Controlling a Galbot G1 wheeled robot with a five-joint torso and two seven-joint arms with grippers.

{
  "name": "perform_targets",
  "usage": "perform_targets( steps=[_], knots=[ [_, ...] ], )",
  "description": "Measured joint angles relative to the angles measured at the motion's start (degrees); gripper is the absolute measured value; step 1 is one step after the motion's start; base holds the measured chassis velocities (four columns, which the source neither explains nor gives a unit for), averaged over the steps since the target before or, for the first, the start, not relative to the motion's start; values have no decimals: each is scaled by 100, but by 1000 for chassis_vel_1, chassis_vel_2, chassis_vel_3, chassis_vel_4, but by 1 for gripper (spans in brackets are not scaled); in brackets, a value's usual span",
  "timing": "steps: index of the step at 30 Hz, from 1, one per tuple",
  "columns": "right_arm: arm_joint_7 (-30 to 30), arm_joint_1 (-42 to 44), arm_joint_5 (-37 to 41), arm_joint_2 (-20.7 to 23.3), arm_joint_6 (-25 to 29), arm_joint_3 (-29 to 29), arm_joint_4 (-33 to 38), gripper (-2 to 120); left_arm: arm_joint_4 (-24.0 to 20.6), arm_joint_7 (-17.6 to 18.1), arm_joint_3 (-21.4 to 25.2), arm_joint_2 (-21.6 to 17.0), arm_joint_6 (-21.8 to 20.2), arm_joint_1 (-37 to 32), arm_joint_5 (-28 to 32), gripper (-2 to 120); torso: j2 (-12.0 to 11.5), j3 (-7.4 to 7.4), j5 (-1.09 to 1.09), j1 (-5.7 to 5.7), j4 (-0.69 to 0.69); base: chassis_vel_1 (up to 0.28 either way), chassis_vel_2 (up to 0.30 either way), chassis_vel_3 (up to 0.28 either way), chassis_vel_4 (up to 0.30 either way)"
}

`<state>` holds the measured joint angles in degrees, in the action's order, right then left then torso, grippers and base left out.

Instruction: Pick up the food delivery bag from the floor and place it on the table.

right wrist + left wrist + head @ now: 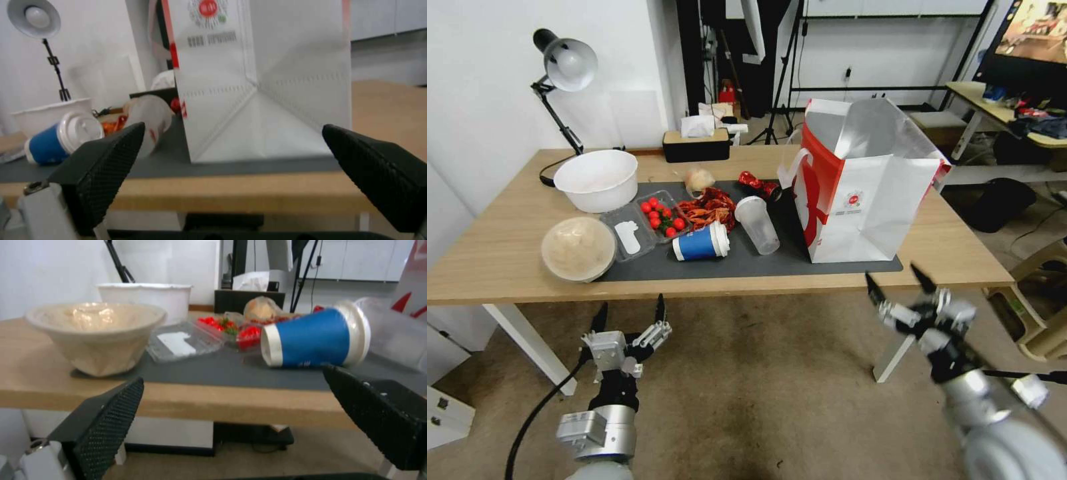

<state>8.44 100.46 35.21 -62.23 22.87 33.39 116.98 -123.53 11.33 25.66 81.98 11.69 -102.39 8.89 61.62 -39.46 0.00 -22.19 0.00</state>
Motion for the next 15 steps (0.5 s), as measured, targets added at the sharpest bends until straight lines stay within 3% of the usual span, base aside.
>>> perform_targets(
  steps=[5, 15],
  knots=[
    [88, 71, -151, -255, 108, -33, -137, 100, 297, -135, 6, -68, 255, 83, -25, 100, 0, 0, -2, 0, 0, 0, 0, 0, 0],
    [143, 80, -167, -341, 52, -53, -188, 100, 511, -200, 57, -125, 609, 102, -27, 100, -1, 0, 0, 0, 0, 0, 0, 0, 0]
  ],
)
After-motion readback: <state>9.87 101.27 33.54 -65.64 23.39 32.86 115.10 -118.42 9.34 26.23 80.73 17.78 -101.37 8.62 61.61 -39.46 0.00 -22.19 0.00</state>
